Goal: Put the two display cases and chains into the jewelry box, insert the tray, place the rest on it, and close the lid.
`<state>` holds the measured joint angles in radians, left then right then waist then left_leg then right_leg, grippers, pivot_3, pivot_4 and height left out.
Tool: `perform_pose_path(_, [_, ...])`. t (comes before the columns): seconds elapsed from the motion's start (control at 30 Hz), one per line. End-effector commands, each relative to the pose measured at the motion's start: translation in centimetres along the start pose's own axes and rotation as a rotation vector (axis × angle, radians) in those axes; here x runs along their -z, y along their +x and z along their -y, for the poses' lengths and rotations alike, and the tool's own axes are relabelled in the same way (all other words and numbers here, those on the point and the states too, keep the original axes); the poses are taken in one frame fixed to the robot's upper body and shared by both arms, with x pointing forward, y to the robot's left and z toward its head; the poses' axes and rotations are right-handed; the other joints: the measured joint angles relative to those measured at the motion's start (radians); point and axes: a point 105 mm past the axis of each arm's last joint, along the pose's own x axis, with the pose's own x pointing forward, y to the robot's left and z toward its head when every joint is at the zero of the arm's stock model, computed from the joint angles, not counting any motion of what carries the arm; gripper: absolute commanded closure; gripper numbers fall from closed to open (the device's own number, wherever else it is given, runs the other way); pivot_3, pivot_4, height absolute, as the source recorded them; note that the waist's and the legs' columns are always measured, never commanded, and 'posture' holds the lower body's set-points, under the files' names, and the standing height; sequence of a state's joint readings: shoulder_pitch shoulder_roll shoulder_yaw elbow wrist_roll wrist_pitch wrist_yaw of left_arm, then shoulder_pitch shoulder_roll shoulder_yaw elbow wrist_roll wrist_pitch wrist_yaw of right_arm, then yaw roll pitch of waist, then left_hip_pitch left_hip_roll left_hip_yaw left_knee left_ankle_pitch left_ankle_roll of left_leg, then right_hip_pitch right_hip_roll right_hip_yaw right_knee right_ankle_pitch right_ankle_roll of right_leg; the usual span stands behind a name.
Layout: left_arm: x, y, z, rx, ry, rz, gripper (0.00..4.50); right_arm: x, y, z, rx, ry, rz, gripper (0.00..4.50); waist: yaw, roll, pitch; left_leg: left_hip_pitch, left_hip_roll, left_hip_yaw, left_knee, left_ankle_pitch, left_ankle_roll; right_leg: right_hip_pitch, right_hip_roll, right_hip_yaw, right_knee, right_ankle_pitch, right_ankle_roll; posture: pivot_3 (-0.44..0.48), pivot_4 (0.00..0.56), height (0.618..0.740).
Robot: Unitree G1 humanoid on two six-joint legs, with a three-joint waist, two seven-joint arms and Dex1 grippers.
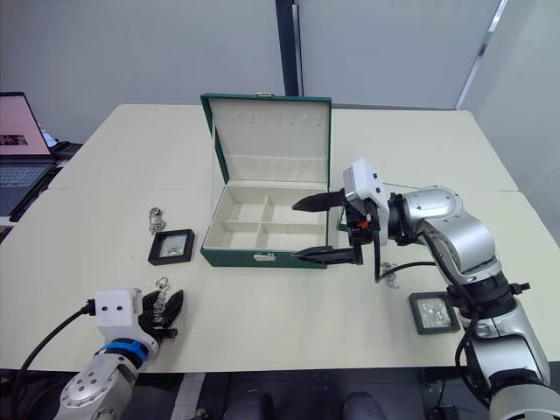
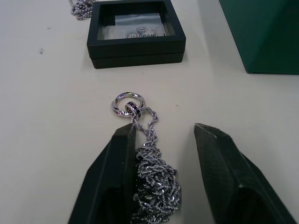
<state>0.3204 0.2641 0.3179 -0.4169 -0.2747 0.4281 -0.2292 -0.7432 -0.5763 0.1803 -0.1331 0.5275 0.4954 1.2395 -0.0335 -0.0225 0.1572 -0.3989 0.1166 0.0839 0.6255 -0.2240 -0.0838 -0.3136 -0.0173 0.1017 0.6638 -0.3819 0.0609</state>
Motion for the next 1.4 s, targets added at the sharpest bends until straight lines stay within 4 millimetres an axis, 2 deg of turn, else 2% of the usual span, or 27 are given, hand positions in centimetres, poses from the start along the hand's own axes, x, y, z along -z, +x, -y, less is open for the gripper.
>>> perform_pose_path(0.03, [3.0, -0.4, -1.6, -0.067, -0.006, -0.123, 3.65, -1.3, -0.5, 0.4, 0.018, -0.057, 0.011, 0.0, 0.0, 0.0, 0.0, 0.0, 0.0, 0.0, 0.0, 0.0, 0.0, 0.0, 0.0, 0.0, 0.0, 0.0, 0.0, 0.0, 0.15, 0.74])
perform_pose_path(0.13, [3.1, -0.5, -1.7, -0.069, -0.007, -0.125, 4.44, -1.3, -0.5, 0.4, 0.02, -0.057, 0.01, 0.0, 0.0, 0.001, 0.0, 0.0, 0.0, 0.0, 0.0, 0.0, 0.0, 0.0, 0.0, 0.0, 0.0, 0.0, 0.0, 0.0, 0.15, 0.74])
perform_pose_path(0.4, [3.5, -0.5, -1.9, -0.082, -0.018, -0.13, 4.44, -1.3, -0.6, 0.5, 0.024, -0.058, 0.007, 0.0, 0.0, 0.003, -0.002, 0.0, 0.0, 0.0, 0.0, 0.0, 0.0, 0.0, 0.0, 0.0, 0.0, 0.0, 0.0, 0.0, 0.15, 0.74])
perform_pose_path(0.63, [2.3, -0.6, -2.4, -0.112, -0.057, -0.052, 4.44, -1.2, -0.7, 0.6, 0.024, -0.062, 0.004, 0.0, -0.001, 0.003, -0.002, 0.0, 0.0, 0.0, 0.0, 0.0, 0.0, 0.0, 0.0, 0.0, 0.0, 0.0, 0.0, 0.0, 0.15, 0.74])
perform_pose_path(0.87, [-1.4, -1.2, -2.1, -0.109, -0.098, 0.104, 4.44, -1.1, -0.6, 0.8, 0.022, -0.065, 0.009, 0.0, -0.002, 0.001, 0.0, -0.001, 0.0, 0.001, -0.001, 0.0, 0.0, -0.001, 0.0, 0.001, -0.001, 0.0, 0.0, 0.0, 0.15, 0.74])
perform_pose_path(1.07, [-6.6, -1.8, -1.2, -0.068, -0.109, 0.255, 4.44, -1.0, -0.4, 1.0, 0.021, -0.064, 0.014, 0.0, 0.002, -0.004, 0.003, -0.002, 0.0, 0.0, 0.0, 0.0, -0.001, -0.001, 0.0, 0.0, -0.001, 0.0, 0.0, 0.0, 0.15, 0.74])
perform_pose_path(1.23, [-9.4, -2.0, -0.2, 0.008, -0.11, 0.325, 4.44, -0.9, -0.3, 1.1, 0.019, -0.064, 0.018, 0.0, 0.002, -0.004, 0.003, -0.002, 0.0, 0.0, 0.0, 0.001, -0.003, -0.001, 0.0, 0.0, -0.002, 0.0, 0.0, 0.0, 0.15, 0.74])
perform_pose_path(1.4, [-11.4, -2.0, 0.5, 0.06, -0.105, 0.369, 4.44, -0.9, -0.3, 1.2, 0.019, -0.065, 0.02, 0.0, 0.002, -0.004, 0.003, -0.002, 0.0, 0.0, 0.0, 0.002, -0.003, -0.001, 0.0, 0.0, -0.002, 0.0, 0.0, 0.0, 0.15, 0.74])
